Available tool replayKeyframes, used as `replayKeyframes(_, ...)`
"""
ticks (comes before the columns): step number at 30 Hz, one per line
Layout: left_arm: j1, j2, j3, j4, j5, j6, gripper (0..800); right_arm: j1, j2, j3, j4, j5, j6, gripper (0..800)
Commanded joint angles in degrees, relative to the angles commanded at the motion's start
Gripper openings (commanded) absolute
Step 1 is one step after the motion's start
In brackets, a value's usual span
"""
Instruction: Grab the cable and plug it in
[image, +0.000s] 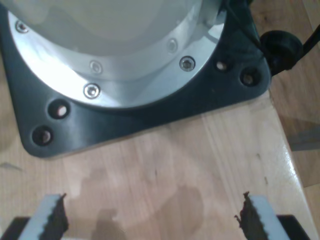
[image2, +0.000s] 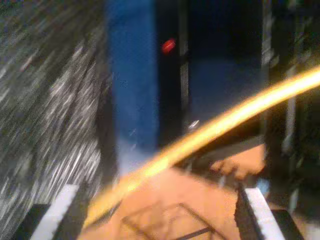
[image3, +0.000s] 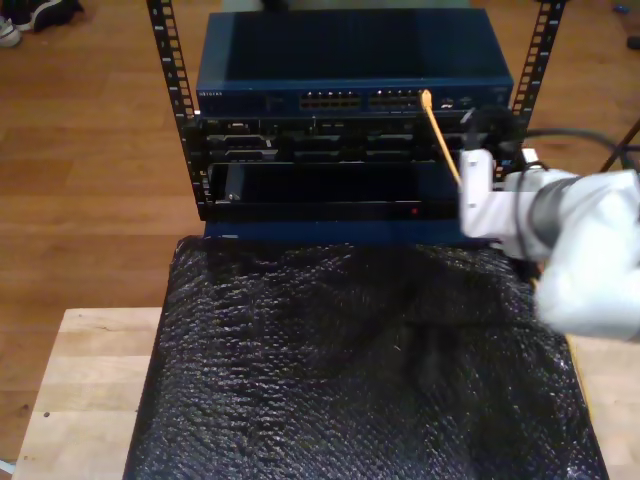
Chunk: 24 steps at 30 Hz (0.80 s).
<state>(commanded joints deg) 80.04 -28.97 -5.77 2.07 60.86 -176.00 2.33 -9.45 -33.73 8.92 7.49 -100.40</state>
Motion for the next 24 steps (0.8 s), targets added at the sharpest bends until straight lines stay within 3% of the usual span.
replayKeyframes(4,0.0,0.0,0.0,0.0,0.0,0.0,800,-5.7,-4.1,0.2,-7.4,9.7,-3.0,790)
replayKeyframes(7,0.0,0.0,0.0,0.0,0.0,0.0,800,-9.2,-6.9,0.3,-9.6,18.7,-6.6,799)
replayKeyframes(16,0.0,0.0,0.0,0.0,0.0,0.0,800,-23.7,-13.4,0.3,-10.0,43.2,-23.5,799)
replayKeyframes(24,0.0,0.0,0.0,0.0,0.0,0.0,800,-44.0,-21.9,1.7,-9.8,54.9,-40.1,799)
